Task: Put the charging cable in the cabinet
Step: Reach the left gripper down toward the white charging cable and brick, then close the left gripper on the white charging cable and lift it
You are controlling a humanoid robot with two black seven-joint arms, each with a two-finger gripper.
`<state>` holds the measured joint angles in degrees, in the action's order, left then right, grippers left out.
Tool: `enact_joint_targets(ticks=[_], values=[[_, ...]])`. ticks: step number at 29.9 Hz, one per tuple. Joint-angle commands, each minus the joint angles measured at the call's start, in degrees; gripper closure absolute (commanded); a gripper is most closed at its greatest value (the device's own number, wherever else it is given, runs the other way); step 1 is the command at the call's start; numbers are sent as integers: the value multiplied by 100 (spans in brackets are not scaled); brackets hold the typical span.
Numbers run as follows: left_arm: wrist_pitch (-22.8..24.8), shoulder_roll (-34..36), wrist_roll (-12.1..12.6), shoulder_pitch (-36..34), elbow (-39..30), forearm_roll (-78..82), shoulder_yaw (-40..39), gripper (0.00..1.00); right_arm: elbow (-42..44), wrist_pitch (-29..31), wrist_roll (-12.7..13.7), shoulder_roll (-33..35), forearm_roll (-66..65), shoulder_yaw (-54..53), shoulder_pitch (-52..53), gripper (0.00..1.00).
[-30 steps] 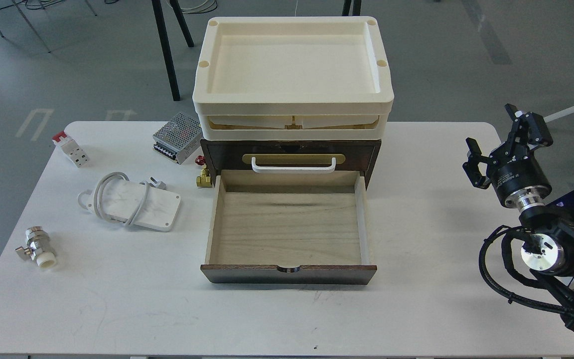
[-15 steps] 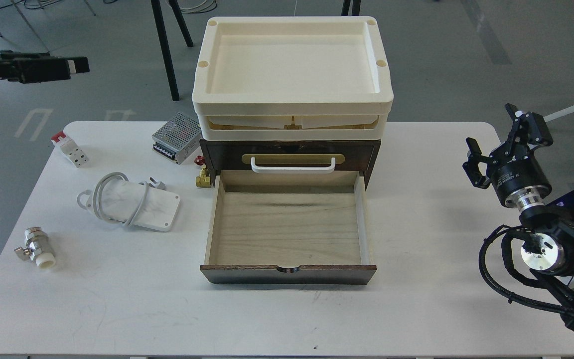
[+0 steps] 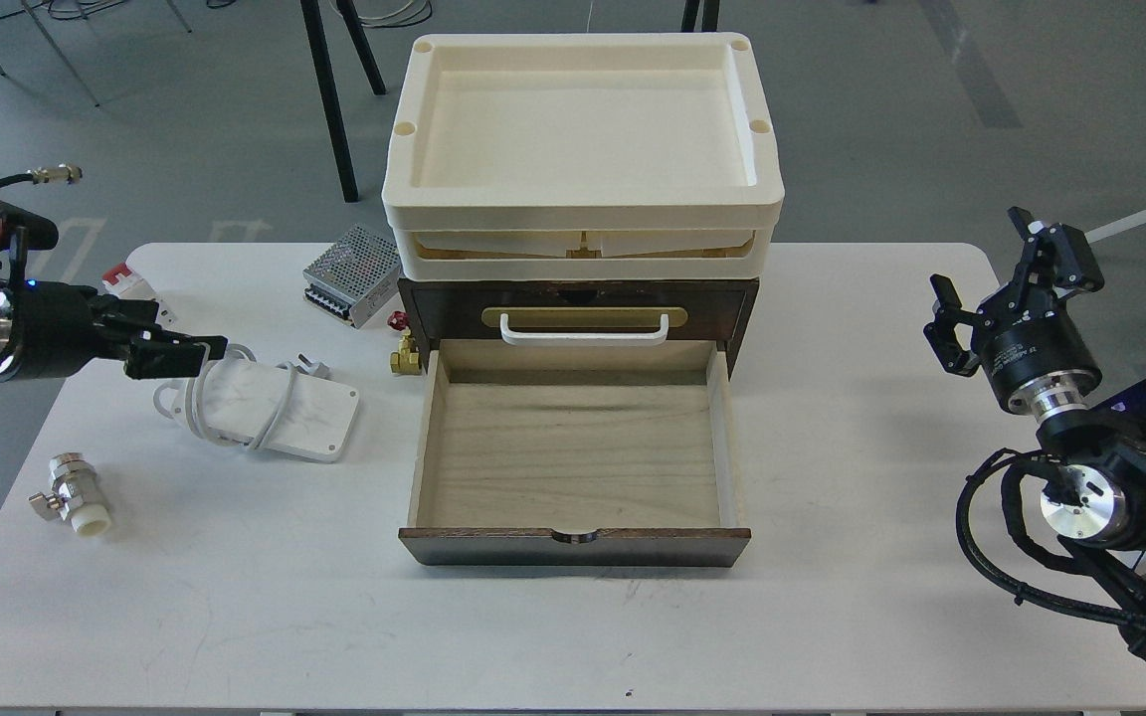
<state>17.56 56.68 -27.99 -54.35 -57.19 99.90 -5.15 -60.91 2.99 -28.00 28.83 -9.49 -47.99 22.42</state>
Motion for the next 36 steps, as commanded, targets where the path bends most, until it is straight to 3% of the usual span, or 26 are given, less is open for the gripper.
enact_joint_targets(ticks=[1, 5, 19, 23, 28, 31, 33, 36], values=[[-253, -402, -1, 266, 698, -58, 50, 2, 0, 0, 0, 0, 0, 0, 0, 1], [-306, -780, -1, 363, 1305, -93, 50, 2, 0, 0, 0, 0, 0, 9, 0, 1], [-569, -1765, -1, 821, 2475, -322, 32, 2, 0, 0, 0, 0, 0, 9, 0, 1], [-1017, -1941, -1, 865, 2800, -331, 41, 6, 0, 0, 0, 0, 0, 9, 0, 1], [-1220, -1959, -1, 943, 2871, -313, 84, 37, 0, 0, 0, 0, 0, 9, 0, 1], [-1325, -1950, -1, 1005, 2880, -260, 146, 67, 0, 0, 0, 0, 0, 9, 0, 1], [-1325, -1950, -1, 1023, 2880, -260, 207, 73, 0, 0, 0, 0, 0, 0, 0, 1], [-1325, -1950, -1, 1023, 2880, -252, 330, 91, 0, 0, 0, 0, 0, 9, 0, 1]])
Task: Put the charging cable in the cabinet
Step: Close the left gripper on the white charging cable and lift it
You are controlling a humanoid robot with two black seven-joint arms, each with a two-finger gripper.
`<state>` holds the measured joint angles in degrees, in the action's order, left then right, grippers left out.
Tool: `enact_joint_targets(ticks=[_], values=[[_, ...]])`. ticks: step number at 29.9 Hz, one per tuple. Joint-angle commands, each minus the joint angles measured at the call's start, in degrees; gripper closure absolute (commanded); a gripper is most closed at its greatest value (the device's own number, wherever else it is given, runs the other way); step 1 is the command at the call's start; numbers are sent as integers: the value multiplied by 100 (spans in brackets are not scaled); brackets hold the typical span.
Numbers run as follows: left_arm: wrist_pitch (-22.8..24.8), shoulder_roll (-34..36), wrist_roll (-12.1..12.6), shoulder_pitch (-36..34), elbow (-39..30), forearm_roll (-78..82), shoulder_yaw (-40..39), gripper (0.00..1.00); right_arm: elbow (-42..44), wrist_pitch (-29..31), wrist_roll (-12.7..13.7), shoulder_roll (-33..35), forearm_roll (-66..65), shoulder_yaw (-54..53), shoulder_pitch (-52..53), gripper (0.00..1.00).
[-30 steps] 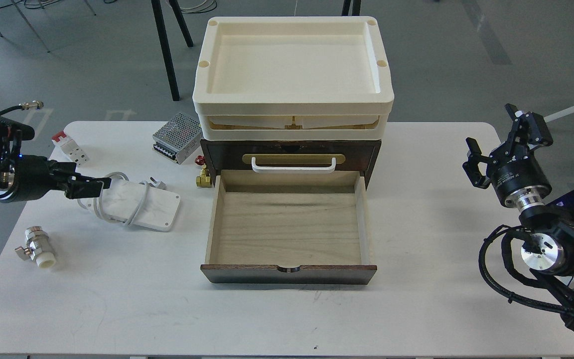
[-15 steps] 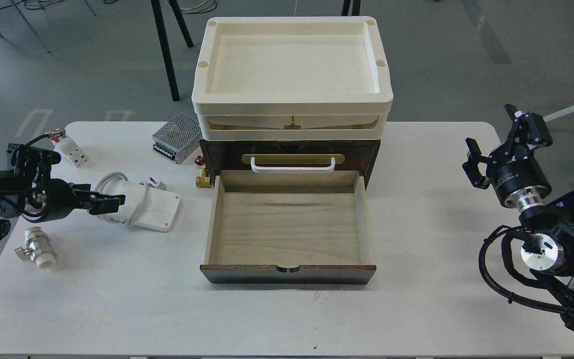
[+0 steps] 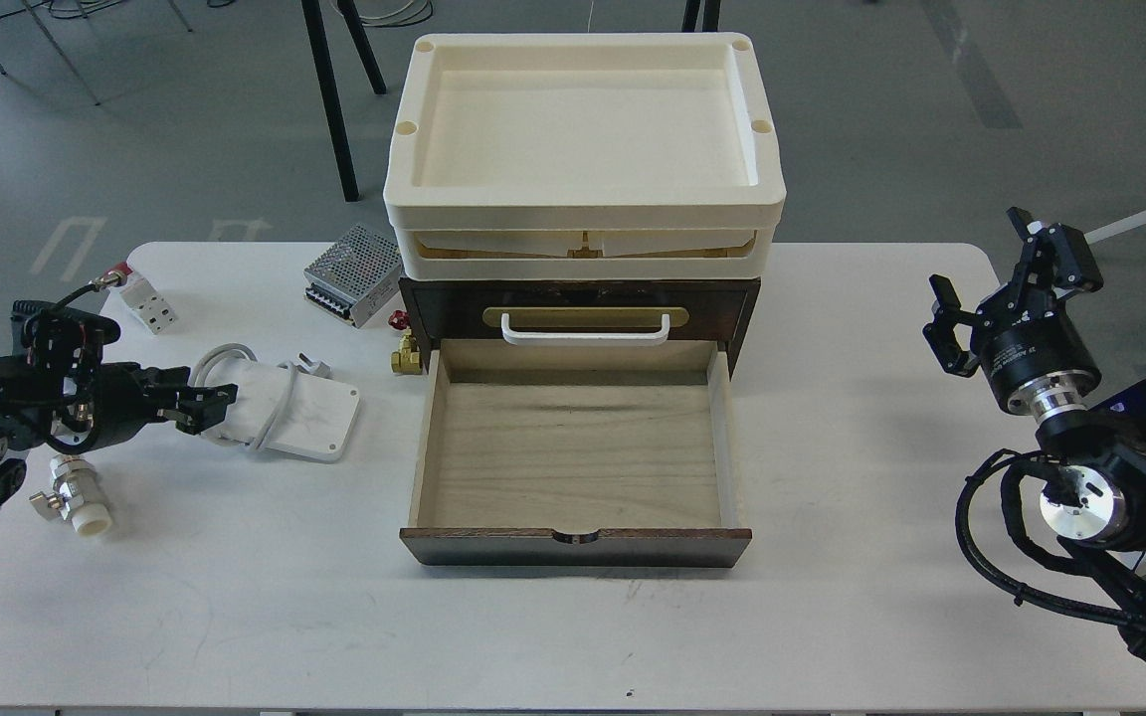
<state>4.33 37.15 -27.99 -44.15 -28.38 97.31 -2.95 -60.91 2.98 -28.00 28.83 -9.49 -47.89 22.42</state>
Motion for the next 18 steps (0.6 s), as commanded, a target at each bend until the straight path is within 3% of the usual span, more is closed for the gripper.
enact_joint_targets(ticks=[1, 12, 18], values=[[-2, 3, -1, 2, -1, -10, 145, 94, 0, 1, 0, 0, 0, -1, 0, 1], [-20, 135, -1, -112, -27, -124, 49, 99, 9, 1, 0, 0, 0, -1, 0, 1], [-55, 635, -1, -173, -168, -747, 23, 99, 9, 1, 0, 0, 0, -1, -9, 1]])
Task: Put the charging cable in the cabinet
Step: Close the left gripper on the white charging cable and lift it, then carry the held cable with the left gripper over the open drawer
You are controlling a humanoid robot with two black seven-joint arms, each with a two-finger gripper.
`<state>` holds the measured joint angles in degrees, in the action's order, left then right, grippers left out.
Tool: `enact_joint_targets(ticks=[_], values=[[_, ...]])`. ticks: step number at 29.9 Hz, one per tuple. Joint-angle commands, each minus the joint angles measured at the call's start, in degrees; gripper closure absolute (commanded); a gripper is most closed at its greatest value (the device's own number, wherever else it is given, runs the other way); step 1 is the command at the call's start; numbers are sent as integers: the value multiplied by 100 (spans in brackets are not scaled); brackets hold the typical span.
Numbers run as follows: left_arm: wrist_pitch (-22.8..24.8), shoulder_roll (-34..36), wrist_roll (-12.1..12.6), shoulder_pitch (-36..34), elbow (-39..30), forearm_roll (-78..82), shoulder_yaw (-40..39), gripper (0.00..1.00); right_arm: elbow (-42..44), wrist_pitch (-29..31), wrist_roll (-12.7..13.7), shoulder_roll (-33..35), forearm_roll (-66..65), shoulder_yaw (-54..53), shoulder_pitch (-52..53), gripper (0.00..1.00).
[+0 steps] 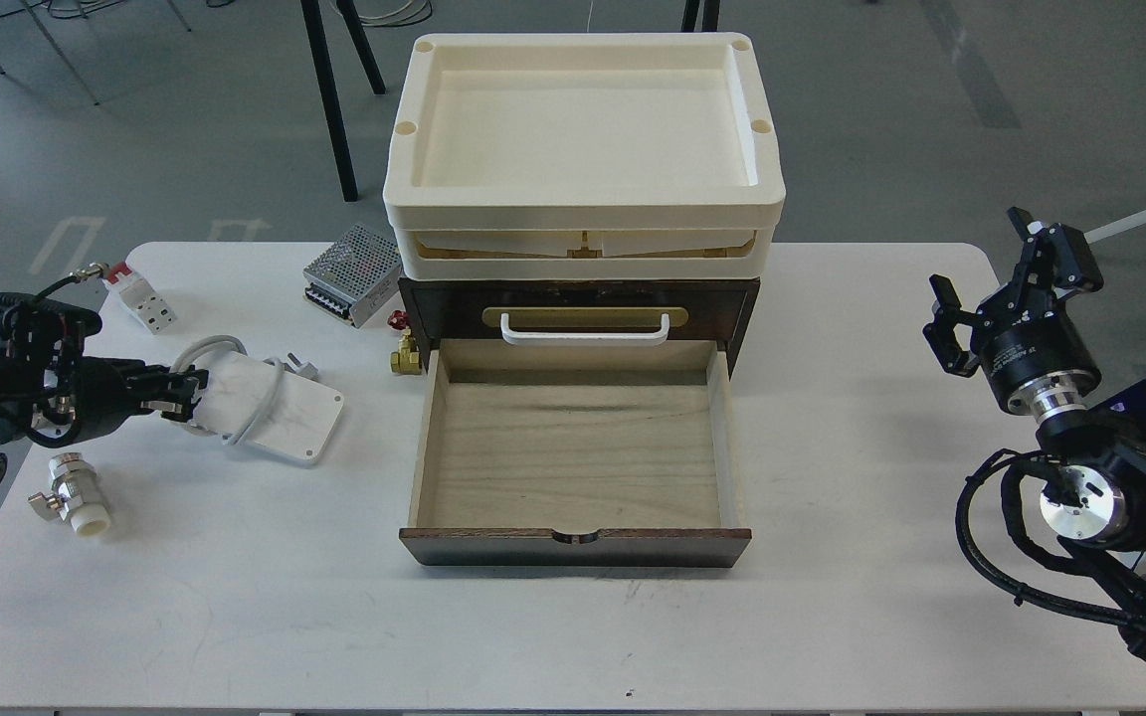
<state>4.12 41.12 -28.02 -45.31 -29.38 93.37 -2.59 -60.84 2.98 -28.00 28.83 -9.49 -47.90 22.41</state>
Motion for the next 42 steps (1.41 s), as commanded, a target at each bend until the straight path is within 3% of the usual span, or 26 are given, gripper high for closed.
enact_joint_targets(ticks=[1, 14, 20, 30, 36, 42], values=[[-34, 343, 2, -109, -68, -512, -13, 99, 2, 1, 0, 0, 0, -9, -9, 1], [9, 1381, 2, -163, -121, -3183, -355, 99, 2, -8, 0, 0, 0, 0, -9, 1], [62, 1890, 2, -154, -612, -4072, -970, 99, -7, 1, 0, 0, 0, 0, -9, 1], [1204, 3287, 2, -154, -2535, -5039, -2667, 99, 2, -8, 0, 0, 0, 0, -9, 1], [1205, 3877, 2, -250, -4328, -5005, -3001, 99, 2, -8, 0, 0, 0, 0, -9, 1], [1258, 4035, 2, -1041, -5954, -4461, -2993, 98, 2, -8, 0, 0, 0, 0, -9, 1]])
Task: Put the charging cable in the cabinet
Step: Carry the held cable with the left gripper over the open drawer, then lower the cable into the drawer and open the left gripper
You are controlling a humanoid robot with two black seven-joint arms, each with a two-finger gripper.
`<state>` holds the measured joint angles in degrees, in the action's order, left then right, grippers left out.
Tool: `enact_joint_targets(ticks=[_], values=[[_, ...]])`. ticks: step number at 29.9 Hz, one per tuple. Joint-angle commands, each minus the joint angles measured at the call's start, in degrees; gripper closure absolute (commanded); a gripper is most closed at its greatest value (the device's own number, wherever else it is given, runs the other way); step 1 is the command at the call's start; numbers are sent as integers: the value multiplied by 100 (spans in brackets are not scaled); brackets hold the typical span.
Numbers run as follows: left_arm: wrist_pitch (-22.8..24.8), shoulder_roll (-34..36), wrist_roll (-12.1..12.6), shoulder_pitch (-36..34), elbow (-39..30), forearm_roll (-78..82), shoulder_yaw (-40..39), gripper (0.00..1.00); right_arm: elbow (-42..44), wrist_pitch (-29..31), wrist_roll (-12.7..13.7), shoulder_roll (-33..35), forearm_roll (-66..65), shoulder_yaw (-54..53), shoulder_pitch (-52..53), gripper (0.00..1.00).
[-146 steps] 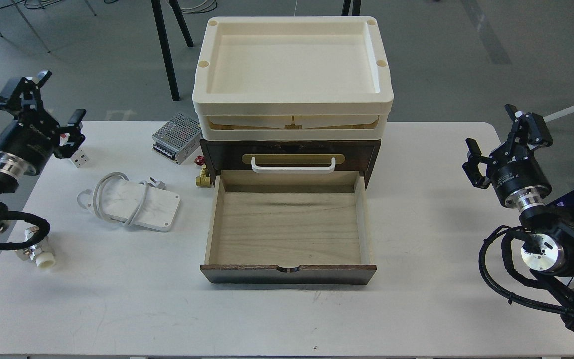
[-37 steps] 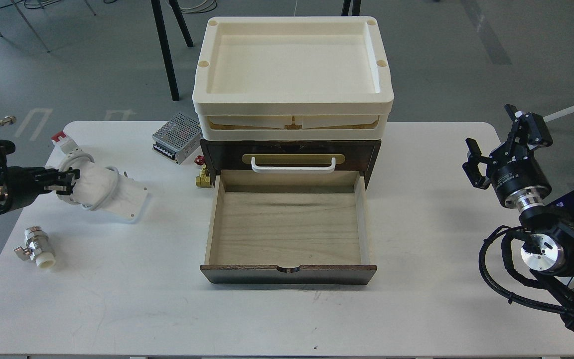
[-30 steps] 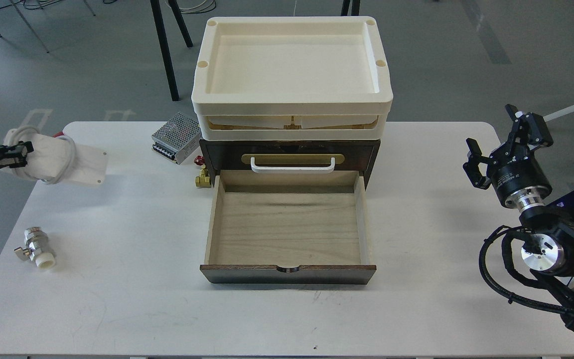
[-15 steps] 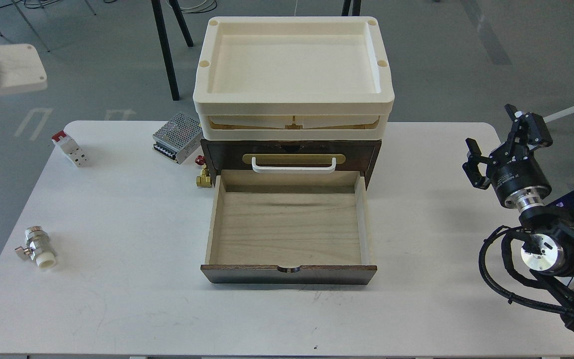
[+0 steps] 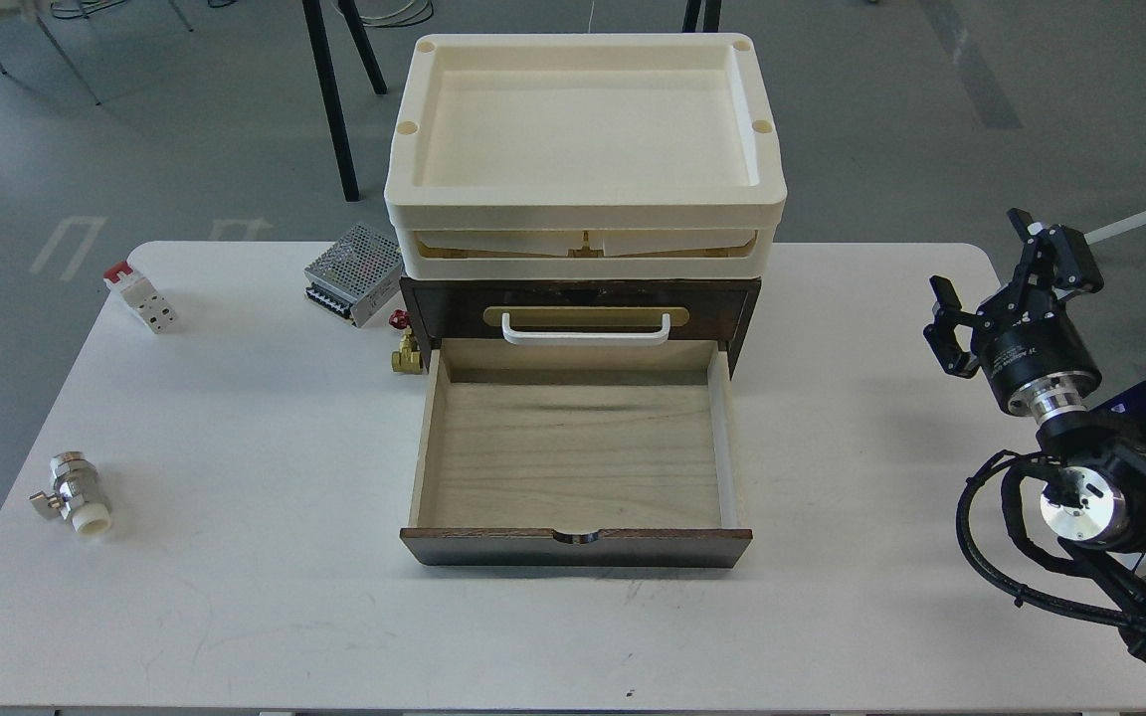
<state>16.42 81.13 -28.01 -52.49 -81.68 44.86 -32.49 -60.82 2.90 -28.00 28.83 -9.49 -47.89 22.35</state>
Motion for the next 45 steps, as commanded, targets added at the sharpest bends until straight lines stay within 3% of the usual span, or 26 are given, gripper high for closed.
enact_joint_targets(ticks=[1, 6, 15, 22, 39, 45], values=[[28, 26, 1, -393, -953, 566, -3, 98, 0, 0, 0, 0, 0, -1, 6, 1], [63, -228, 1, -429, -1834, 1182, 24, 98, 0, 0, 0, 0, 0, -1, 6, 1], [11, -1327, 1, -288, -1870, 2246, 945, 97, 0, 0, 0, 0, 0, -1, 6, 1], [-815, -1968, 1, -236, -1756, 2651, 2264, 97, 0, 0, 0, 0, 0, -1, -2, 1], [-991, -4226, 1, 449, 344, 2870, 2546, 96, 0, 0, 0, 0, 0, -1, 6, 1], [-1062, -4711, 1, 652, 889, 2985, 2555, 95, 0, 0, 0, 0, -9, -1, -2, 1]])
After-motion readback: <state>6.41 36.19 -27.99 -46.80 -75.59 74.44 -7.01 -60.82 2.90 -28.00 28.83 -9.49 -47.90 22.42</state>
